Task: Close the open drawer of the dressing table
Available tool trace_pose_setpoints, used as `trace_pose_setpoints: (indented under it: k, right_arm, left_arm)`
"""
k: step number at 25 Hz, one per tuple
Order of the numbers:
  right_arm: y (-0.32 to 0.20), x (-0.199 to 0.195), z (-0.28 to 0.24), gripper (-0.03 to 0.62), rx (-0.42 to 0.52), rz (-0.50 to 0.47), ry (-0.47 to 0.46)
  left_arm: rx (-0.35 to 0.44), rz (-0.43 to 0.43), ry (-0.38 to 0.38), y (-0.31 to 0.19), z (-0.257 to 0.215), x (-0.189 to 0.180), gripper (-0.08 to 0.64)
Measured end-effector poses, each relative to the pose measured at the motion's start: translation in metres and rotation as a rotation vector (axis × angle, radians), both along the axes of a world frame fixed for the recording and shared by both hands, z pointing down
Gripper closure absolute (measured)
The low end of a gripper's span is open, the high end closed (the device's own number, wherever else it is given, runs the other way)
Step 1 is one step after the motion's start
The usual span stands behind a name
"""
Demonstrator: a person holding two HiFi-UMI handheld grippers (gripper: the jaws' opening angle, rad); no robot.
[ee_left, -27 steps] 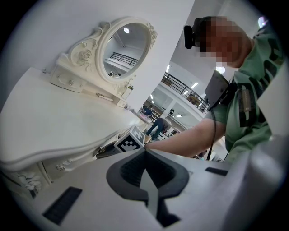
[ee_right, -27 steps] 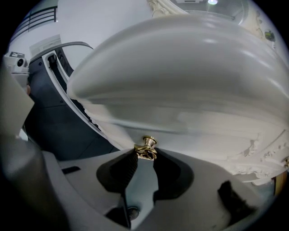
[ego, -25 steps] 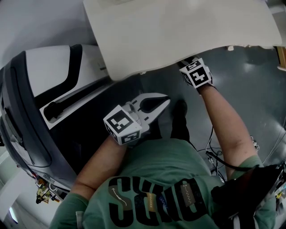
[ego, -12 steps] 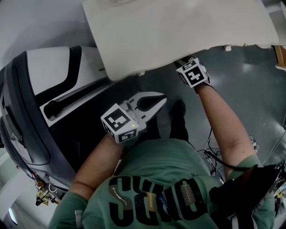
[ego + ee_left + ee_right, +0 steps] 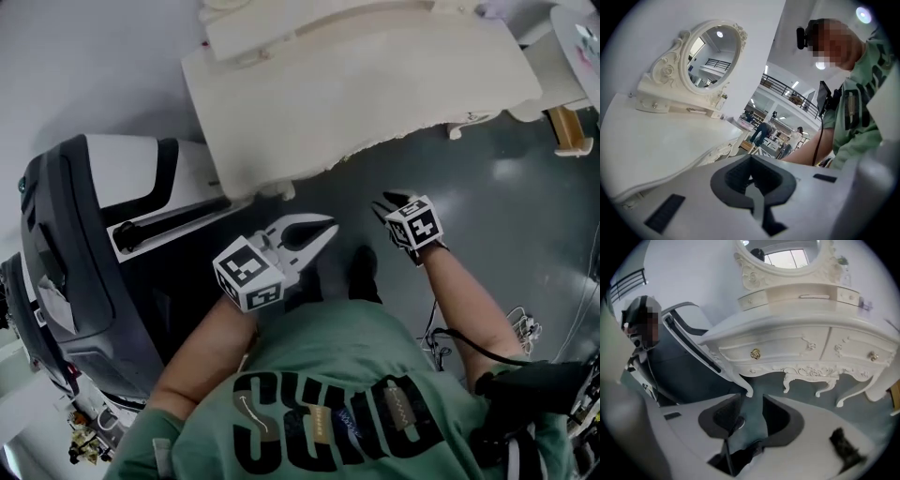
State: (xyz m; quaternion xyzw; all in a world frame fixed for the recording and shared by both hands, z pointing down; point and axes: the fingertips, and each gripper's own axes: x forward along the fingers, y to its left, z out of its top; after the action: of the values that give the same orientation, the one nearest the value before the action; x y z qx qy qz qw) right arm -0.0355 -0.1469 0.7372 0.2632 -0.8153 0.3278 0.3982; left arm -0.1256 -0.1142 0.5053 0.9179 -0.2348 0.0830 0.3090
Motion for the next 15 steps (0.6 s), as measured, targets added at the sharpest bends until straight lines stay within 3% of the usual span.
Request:
trace_pose_setpoints:
  k: [6, 15]
  right_arm:
    - [0.016, 0.044, -0.08, 0.494, 0.032, 0.077, -0.156]
    - [-0.007, 0.098, -0.2, 0.566, 0.264, -0.047, -0.182]
  left_arm:
    - [0.056, -0.045, -0.004, 0.005, -0.052, 0.031, 0.552]
    - [0.15, -0.151, 0.012, 0.008, -0.11, 0.057, 0.552]
